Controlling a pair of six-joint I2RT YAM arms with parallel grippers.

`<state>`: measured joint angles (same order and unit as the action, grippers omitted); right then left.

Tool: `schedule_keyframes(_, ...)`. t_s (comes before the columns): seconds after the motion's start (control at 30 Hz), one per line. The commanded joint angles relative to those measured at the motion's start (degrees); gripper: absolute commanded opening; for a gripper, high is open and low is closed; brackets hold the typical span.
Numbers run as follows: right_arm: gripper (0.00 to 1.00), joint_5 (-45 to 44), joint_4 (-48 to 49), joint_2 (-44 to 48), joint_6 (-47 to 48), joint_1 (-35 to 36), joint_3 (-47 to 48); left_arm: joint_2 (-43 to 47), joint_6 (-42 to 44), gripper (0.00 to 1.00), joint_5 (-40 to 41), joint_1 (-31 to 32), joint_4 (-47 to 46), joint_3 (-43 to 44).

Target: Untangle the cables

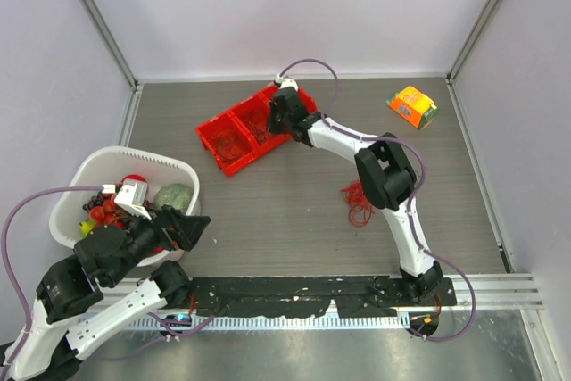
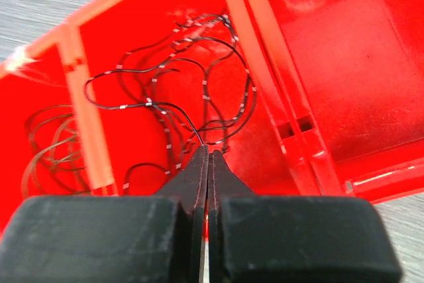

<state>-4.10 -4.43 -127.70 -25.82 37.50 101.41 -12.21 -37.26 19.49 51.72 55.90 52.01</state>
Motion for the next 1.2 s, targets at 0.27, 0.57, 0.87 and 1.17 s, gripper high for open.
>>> schedule_keyframes(0.27, 0.17, -4.1, -6.2, -3.1, 0.3, 0.5, 9.1, 0.6, 0.3, 1.0, -0.1, 0.0, -2.6, 0.0)
schedule_keyframes(0.57, 0.38, -6.3, -12.7, 6.3, -3.7, 0.7, 3.8, 0.1, 0.3, 0.99, -0.4, 0.0, -2.7, 0.0)
schedule_keyframes(0.87, 0.51, -7.7, -12.8, 25.3, -2.0, -1.8, -11.6, 0.2, 0.5, 1.0, -0.8, 0.0, -2.9, -0.1)
schedule_keyframes(1.17, 0.54, -11.4, -15.9, 47.3, -10.1, -20.0, -39.8, 0.3, 1.0, 1.0, -1.7, 0.0, -3.3, -0.2)
